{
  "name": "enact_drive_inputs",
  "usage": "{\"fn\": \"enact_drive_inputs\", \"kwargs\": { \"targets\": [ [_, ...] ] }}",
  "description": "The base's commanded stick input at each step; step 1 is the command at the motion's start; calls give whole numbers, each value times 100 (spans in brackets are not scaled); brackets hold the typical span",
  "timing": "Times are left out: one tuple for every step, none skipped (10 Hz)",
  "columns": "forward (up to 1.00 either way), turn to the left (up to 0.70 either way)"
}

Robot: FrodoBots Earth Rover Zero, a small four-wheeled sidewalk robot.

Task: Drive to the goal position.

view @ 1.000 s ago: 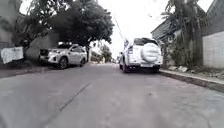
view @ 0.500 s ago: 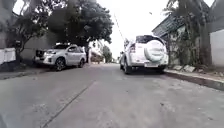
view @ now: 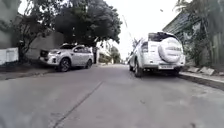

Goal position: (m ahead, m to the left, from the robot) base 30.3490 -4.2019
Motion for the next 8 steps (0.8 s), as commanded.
{"fn": "enact_drive_inputs", "kwargs": {
  "targets": [
    [100, 0],
    [100, 0],
    [100, 0],
    [100, 0],
    [100, 0],
    [100, -22],
    [100, -40],
    [100, -40]
  ]
}}
